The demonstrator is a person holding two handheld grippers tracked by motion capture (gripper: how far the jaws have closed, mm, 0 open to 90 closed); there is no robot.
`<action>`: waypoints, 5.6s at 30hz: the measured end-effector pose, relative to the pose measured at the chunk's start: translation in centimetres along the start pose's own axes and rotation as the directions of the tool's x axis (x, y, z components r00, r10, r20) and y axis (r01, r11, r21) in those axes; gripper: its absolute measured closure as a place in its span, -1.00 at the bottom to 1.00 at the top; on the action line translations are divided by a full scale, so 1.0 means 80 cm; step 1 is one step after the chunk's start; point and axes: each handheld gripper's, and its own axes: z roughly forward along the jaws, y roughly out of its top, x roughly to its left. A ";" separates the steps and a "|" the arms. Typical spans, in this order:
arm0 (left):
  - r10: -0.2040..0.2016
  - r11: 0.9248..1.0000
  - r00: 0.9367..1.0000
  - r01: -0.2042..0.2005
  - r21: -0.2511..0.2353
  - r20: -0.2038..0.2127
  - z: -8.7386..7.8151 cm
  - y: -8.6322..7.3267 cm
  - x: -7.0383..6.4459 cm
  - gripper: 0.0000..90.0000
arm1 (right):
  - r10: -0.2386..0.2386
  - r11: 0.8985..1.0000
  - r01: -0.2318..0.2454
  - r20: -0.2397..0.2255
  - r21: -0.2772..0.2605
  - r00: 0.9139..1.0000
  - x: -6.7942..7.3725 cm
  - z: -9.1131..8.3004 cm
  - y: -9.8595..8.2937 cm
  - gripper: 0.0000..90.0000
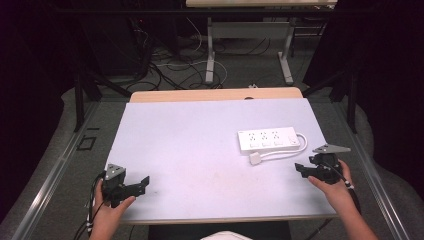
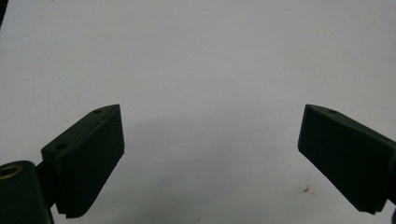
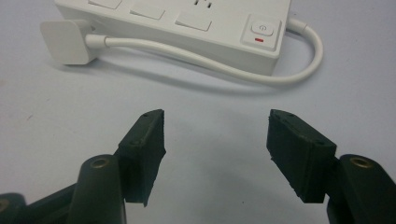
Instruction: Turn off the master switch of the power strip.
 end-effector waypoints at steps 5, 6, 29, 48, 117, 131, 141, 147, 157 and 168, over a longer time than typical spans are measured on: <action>-0.001 1.000 1.000 0.001 -0.012 -0.015 0.000 -0.001 0.000 -0.85 | -0.022 1.000 0.022 -0.006 -0.002 1.000 0.004 -0.003 0.014 -0.19; 0.000 1.000 1.000 0.000 -0.006 -0.017 0.000 0.000 0.000 -0.85 | -0.027 1.000 0.027 -0.009 -0.001 1.000 0.004 -0.003 0.017 -0.19; 0.003 1.000 1.000 -0.004 -0.021 -0.025 0.002 -0.002 -0.002 -0.99 | -0.053 0.991 0.055 -0.017 0.120 0.998 0.003 0.000 0.078 -0.20; 0.013 0.999 0.998 -0.016 -0.045 -0.055 -0.002 0.000 -0.003 -0.99 | -0.099 0.984 0.100 -0.013 0.146 0.995 0.012 0.017 0.119 -0.21; 0.031 1.000 0.998 -0.031 0.001 -0.047 0.006 -0.003 -0.003 -0.99 | 0.188 0.932 -0.239 0.200 0.272 0.961 -0.027 0.086 0.173 0.62; 0.033 0.999 0.999 -0.032 0.007 -0.044 0.006 -0.003 -0.003 -0.99 | 0.167 0.935 -0.225 0.216 0.275 0.962 -0.029 0.085 0.172 1.00; 0.033 0.999 0.999 -0.033 0.002 -0.043 0.007 -0.003 -0.003 -0.99 | 0.149 0.934 -0.209 0.216 0.288 0.965 -0.031 0.092 0.170 1.00; 0.036 0.999 0.998 -0.035 0.007 -0.042 0.007 -0.003 -0.003 -0.99 | 0.135 0.931 -0.193 0.199 0.309 0.971 -0.027 0.097 0.169 1.00; 0.043 0.999 0.998 -0.043 0.015 -0.040 0.007 -0.003 -0.003 -0.99 | 0.139 0.929 -0.200 0.206 0.312 0.969 -0.022 0.106 0.166 1.00; 0.042 0.999 0.998 -0.041 0.022 -0.038 0.006 -0.003 -0.003 -0.99 | 0.145 0.918 -0.210 0.210 0.335 0.967 -0.018 0.113 0.163 1.00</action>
